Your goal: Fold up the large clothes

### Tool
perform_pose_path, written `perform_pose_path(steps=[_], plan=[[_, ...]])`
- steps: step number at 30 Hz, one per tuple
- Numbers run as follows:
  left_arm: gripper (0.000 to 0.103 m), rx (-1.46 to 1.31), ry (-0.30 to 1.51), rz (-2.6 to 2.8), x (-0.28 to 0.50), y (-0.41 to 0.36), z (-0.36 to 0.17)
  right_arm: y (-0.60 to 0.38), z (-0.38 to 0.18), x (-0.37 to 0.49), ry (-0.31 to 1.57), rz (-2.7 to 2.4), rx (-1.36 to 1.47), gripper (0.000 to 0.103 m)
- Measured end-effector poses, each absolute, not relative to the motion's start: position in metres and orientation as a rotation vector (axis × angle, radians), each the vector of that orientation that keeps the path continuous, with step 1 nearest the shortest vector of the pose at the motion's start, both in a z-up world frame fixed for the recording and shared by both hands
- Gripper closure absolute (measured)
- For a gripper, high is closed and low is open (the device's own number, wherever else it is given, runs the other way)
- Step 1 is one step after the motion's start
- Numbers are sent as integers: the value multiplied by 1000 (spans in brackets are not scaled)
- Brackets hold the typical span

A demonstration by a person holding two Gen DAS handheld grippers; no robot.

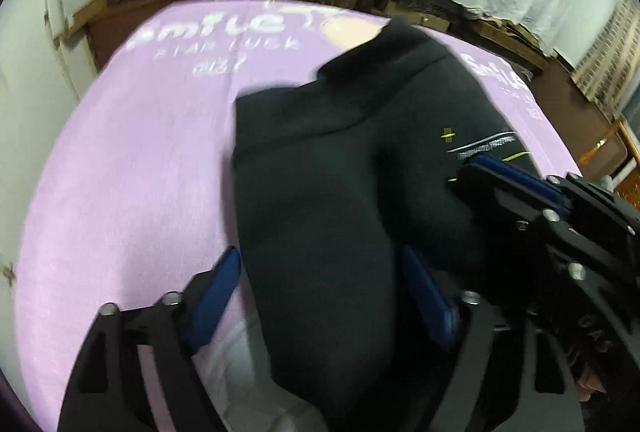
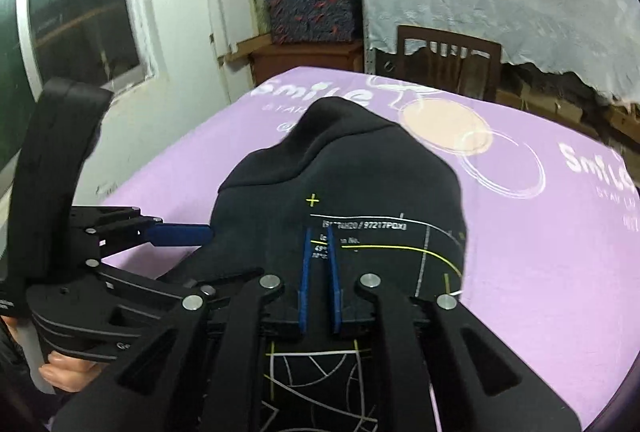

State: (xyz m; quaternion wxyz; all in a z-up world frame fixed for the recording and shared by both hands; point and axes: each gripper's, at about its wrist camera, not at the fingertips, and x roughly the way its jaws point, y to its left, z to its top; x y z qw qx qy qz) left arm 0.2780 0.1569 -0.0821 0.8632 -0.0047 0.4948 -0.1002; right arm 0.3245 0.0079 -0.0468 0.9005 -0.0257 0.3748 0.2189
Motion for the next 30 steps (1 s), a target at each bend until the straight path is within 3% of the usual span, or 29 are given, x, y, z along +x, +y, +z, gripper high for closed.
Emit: perform_pose_path(steps=[7, 13, 15, 17, 18, 23, 30], plan=[[9, -55, 1050, -214, 284, 165, -86, -1, -56, 321, 776, 473, 9, 94], [10, -160, 1061, -188, 281, 183, -67, -3, -49, 321, 805, 461, 5, 94], [12, -163, 1027, -168, 274, 185, -51, -16, -36, 313, 807, 461, 64, 76], [12, -167, 996, -176, 261, 185, -36, -35, -21, 298, 776, 498, 144, 25], [12, -167, 989, -180, 256, 184, -31, -47, -11, 288, 734, 483, 176, 19], [11, -166, 988, -168, 252, 175, -20, -91, 9, 260, 643, 444, 247, 5], [11, -270, 1029, -170, 266, 187, -45, -132, -44, 281, 821, 510, 577, 5]])
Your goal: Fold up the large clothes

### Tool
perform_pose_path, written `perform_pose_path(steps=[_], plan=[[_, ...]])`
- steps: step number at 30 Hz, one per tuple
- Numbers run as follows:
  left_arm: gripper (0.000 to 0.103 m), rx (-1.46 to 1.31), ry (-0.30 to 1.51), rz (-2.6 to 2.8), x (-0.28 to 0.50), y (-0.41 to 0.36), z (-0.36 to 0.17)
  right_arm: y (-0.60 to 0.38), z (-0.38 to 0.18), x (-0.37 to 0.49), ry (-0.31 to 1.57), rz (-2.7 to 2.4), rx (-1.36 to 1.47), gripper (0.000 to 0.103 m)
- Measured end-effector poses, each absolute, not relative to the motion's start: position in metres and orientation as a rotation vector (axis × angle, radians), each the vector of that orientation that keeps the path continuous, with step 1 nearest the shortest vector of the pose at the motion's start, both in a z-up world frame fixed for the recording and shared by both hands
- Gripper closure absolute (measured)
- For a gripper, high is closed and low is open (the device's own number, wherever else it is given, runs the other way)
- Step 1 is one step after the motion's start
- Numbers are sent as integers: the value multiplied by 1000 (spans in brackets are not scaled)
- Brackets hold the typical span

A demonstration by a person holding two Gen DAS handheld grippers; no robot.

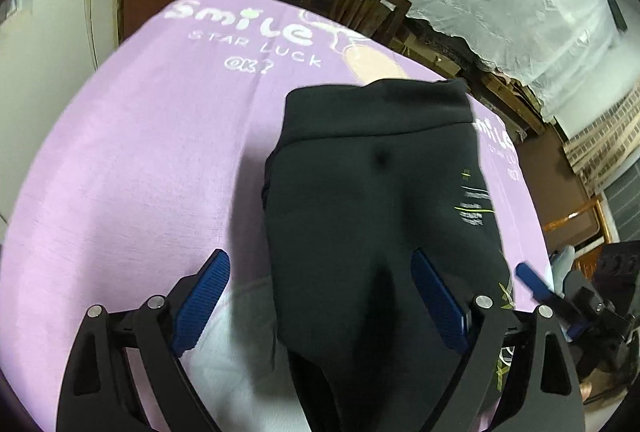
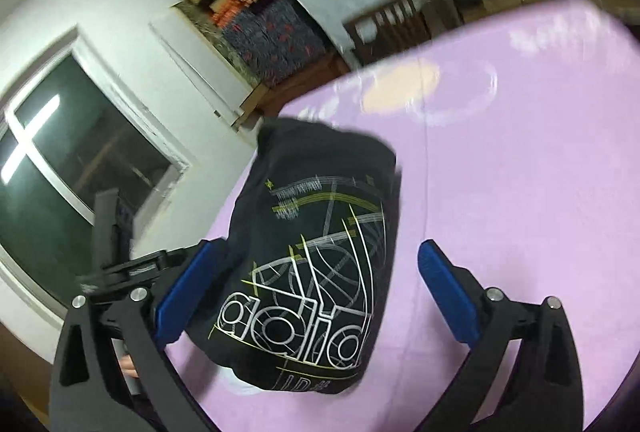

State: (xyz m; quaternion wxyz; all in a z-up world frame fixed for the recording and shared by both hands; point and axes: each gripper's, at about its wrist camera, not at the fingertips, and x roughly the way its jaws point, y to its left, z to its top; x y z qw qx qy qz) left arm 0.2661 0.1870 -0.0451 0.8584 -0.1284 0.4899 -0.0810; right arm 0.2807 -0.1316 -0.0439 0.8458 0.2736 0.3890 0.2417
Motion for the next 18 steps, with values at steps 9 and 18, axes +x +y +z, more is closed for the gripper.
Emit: perform_pose_path(steps=[9, 18], plan=[[11, -437, 1069, -321, 284, 197, -84, -107, -95, 314, 1003, 610, 690, 5], [22, -480, 1070, -394, 278, 188, -91, -88, -108, 323, 981, 664, 676, 4]])
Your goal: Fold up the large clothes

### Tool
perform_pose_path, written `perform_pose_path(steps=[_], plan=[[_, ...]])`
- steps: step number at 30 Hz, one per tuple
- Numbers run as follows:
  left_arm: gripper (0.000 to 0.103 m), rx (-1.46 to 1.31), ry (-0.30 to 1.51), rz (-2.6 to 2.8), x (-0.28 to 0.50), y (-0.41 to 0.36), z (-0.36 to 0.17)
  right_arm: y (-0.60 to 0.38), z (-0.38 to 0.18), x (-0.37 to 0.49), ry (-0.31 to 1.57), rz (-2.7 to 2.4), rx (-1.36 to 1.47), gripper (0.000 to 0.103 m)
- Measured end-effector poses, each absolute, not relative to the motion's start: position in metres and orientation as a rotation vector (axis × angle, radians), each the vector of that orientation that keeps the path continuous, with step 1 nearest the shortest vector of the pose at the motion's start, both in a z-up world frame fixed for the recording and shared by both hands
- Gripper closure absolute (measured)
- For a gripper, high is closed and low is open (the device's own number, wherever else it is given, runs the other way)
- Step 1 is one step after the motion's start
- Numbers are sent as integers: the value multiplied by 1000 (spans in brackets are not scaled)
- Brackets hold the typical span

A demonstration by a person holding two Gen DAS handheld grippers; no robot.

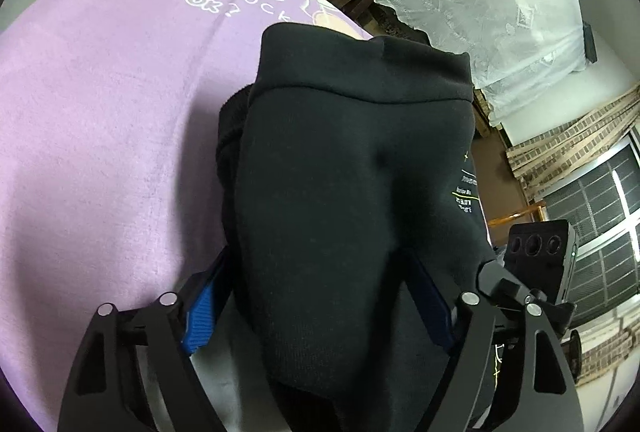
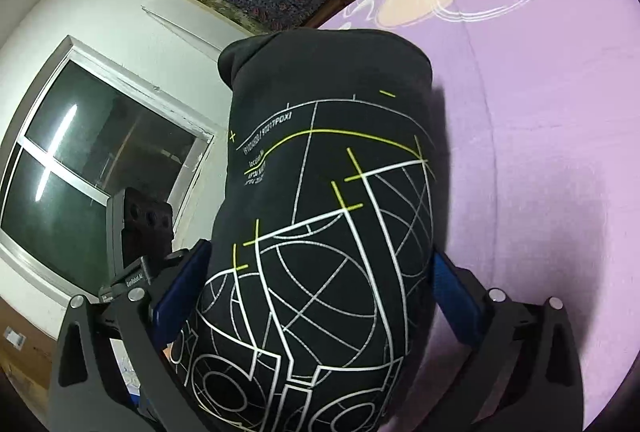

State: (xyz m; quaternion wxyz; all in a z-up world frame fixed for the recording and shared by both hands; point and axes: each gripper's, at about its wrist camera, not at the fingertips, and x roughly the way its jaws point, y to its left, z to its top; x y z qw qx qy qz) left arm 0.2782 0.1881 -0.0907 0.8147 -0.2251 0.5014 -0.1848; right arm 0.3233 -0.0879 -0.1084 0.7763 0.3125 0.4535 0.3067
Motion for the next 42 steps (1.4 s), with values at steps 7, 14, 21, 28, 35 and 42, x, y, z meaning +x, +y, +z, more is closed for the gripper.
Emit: perform_pose_path(steps=[7, 14, 21, 28, 35, 42], plan=[[27, -409, 1055, -387, 275, 173, -85, -77, -104, 322, 979, 662, 606, 9], [27, -348, 1032, -409, 272, 156, -76, -85, -100, 314, 960, 670, 628, 19], [27, -335, 991, -456, 257, 140, -58, -96, -93, 309, 959, 712, 704, 22], [27, -325, 936, -519, 224, 105, -27, -127, -56, 279, 866, 732, 736, 22], [27, -256, 884, -569, 161, 45, 3, -173, -20, 209, 791, 722, 728, 22], [27, -215, 851, -611, 104, -8, 10, -220, 1, 131, 732, 706, 704, 22]])
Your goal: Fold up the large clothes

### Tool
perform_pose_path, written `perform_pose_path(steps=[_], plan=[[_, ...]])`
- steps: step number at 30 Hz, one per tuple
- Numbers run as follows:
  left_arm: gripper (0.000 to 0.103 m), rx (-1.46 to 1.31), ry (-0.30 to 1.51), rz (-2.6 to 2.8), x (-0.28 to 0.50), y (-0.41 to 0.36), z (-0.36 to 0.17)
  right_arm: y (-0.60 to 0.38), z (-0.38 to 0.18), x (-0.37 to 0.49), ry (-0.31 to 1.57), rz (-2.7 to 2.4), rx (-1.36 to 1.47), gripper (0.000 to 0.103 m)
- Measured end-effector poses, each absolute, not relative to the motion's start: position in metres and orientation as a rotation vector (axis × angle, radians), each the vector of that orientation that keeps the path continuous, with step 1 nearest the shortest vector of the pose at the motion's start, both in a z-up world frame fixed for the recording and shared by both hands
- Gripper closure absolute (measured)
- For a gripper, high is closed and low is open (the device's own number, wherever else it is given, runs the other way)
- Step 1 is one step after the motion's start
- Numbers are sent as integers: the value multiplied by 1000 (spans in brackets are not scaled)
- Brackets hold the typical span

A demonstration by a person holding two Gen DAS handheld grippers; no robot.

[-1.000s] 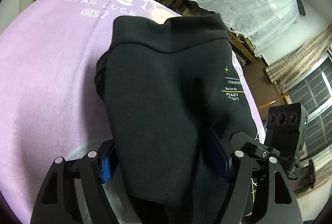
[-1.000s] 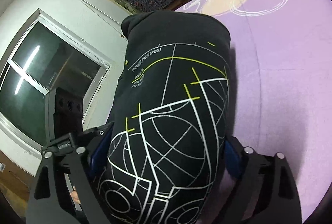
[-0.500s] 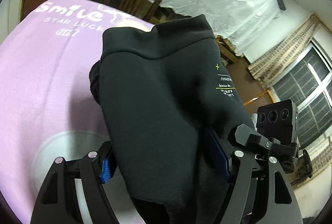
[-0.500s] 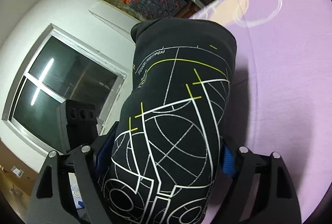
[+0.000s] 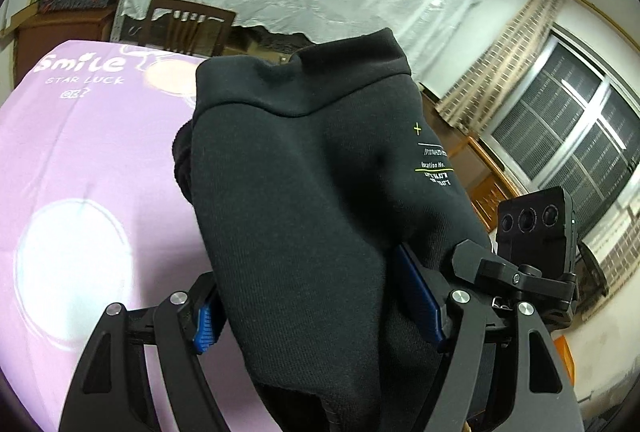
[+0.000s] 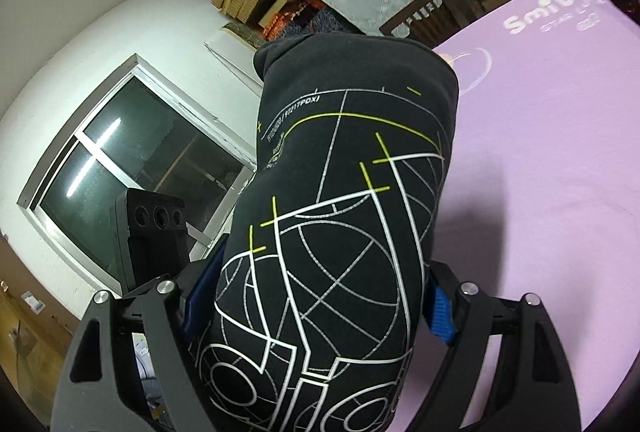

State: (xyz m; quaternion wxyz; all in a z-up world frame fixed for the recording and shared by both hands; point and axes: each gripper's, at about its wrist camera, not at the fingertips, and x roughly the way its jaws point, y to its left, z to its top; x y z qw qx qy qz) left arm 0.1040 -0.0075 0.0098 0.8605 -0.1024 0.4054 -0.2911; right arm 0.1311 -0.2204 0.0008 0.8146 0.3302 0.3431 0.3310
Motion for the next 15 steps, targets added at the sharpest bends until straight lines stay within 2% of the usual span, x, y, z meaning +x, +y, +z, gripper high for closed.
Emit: perform_pose_path(steps=[8, 15], plan=[[27, -154, 876, -656, 79, -61, -7, -269, -9, 63, 677, 665, 733, 22], [27, -164, 949, -657, 94, -69, -42, -288, -42, 55, 698, 628, 793, 22]])
